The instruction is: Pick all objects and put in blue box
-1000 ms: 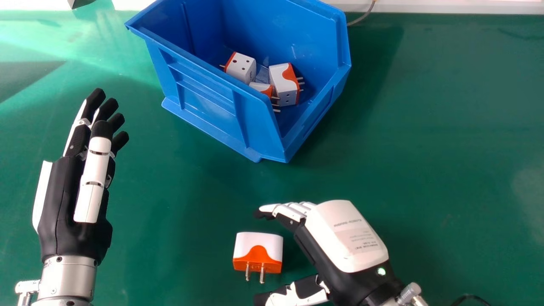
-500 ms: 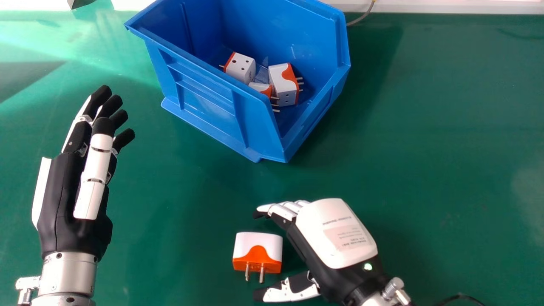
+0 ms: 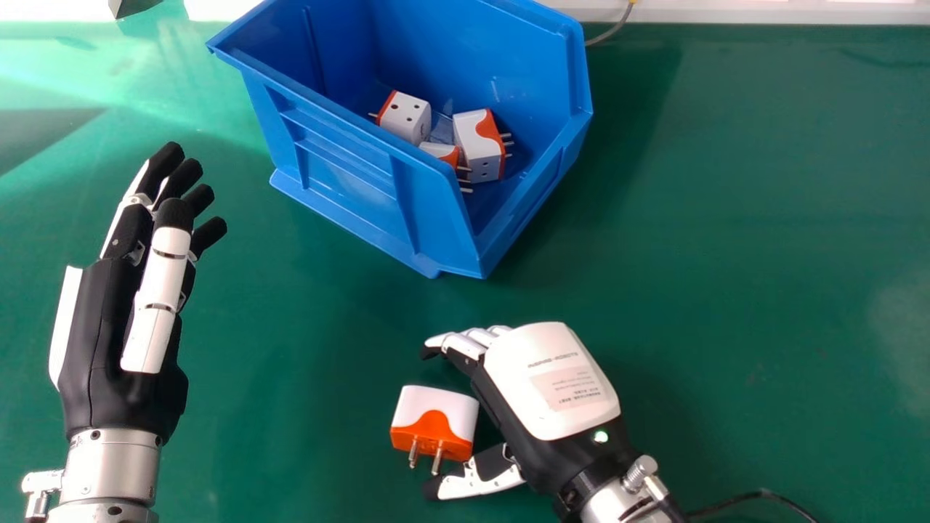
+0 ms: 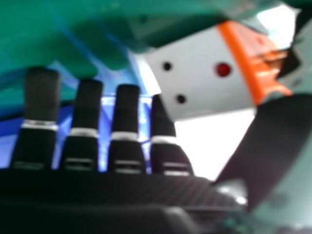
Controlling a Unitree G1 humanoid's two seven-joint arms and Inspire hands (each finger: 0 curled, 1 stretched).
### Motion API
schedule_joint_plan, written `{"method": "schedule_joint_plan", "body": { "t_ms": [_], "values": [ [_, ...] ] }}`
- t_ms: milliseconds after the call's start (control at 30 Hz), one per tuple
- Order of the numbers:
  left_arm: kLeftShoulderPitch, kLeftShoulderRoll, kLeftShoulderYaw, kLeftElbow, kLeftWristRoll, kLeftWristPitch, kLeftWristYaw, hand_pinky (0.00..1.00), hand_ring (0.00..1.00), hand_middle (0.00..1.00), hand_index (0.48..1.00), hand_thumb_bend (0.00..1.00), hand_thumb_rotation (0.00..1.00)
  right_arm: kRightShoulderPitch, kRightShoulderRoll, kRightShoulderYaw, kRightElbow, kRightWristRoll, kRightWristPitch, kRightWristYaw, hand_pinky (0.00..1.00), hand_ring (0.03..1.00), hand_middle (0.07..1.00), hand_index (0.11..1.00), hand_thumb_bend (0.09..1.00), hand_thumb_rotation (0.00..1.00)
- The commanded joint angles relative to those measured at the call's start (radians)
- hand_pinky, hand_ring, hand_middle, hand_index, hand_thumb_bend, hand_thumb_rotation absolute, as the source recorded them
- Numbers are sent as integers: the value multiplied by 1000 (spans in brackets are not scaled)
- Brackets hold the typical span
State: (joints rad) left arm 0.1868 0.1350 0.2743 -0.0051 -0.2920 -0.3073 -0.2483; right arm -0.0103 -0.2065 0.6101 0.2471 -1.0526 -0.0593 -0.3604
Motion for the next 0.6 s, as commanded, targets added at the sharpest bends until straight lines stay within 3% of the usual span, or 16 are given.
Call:
{"method": "schedule_joint_plan", "body": {
  "t_ms": [0,133,267,433,567],
  "values": [
    [-7,16,8,-15,-6,-7,-10,877,917,928,909,508,728,-3,-3,8,47,4,24,5,582,685,711,722,701,320],
    [-12,18,13,-7,-8,-11,-18,871,914,928,914,503,734,-10,-6,17,53,7,34,7,575,678,705,716,701,303],
    [-16,19,14,-7,2,-12,-15,864,909,924,913,504,735,-13,-15,17,51,36,19,17,570,669,698,709,713,270],
    [-21,20,14,-4,2,-15,-18,855,904,920,914,501,741,-12,-14,-3,58,106,-25,6,522,611,651,670,709,144],
    [-23,20,14,-5,5,-10,-12,854,903,920,915,506,741,-7,-14,-13,66,142,-63,-22,467,551,586,608,642,92]
  ]
}}
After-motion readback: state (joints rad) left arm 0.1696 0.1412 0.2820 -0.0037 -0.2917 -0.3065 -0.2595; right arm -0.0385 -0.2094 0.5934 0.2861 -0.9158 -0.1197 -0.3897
